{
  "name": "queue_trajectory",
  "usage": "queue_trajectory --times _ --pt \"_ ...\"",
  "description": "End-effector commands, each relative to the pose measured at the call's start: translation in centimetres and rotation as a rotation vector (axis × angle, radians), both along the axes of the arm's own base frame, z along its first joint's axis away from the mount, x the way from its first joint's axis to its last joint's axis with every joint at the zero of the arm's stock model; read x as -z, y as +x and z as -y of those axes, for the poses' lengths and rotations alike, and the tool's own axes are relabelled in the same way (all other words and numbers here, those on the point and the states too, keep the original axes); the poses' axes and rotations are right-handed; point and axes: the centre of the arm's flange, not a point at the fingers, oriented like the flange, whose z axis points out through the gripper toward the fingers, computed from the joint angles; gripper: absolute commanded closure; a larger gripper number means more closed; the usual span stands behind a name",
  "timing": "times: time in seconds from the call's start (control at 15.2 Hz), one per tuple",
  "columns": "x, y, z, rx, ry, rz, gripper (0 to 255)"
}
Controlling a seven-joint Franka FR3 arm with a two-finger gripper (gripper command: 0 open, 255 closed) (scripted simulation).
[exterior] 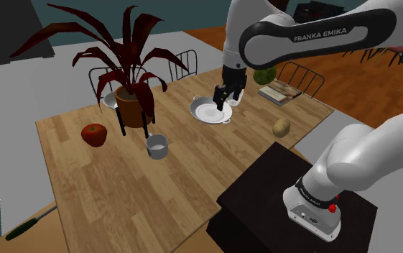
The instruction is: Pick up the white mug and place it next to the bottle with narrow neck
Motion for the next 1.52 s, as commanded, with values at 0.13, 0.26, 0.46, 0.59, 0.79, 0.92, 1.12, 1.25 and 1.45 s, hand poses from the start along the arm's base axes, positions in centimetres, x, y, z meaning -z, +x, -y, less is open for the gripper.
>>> queue_trajectory --times 0.13,0.26,0.46,0.59,0.79,0.92,1.12,1.25,1.45 --pt "3.2 2.9 -3.0 -0.007 0.004 0.003 0" --pt "4.9 4.3 -4.5 -0.011 0.005 0.003 0" --pt "7.4 6.4 -6.7 -0.017 0.006 0.004 0" --pt "9.1 7.7 -8.2 -0.020 0.008 0.004 0" --pt "11.5 9.8 -10.5 -0.026 0.009 0.005 0" --pt "13.2 11.2 -12.0 -0.030 0.011 0.005 0" --pt "15.7 13.2 -14.2 -0.035 0.012 0.006 0" --pt "17.3 14.6 -15.8 -0.039 0.013 0.007 0" --pt "19.8 16.6 -18.1 -0.045 0.015 0.007 0"
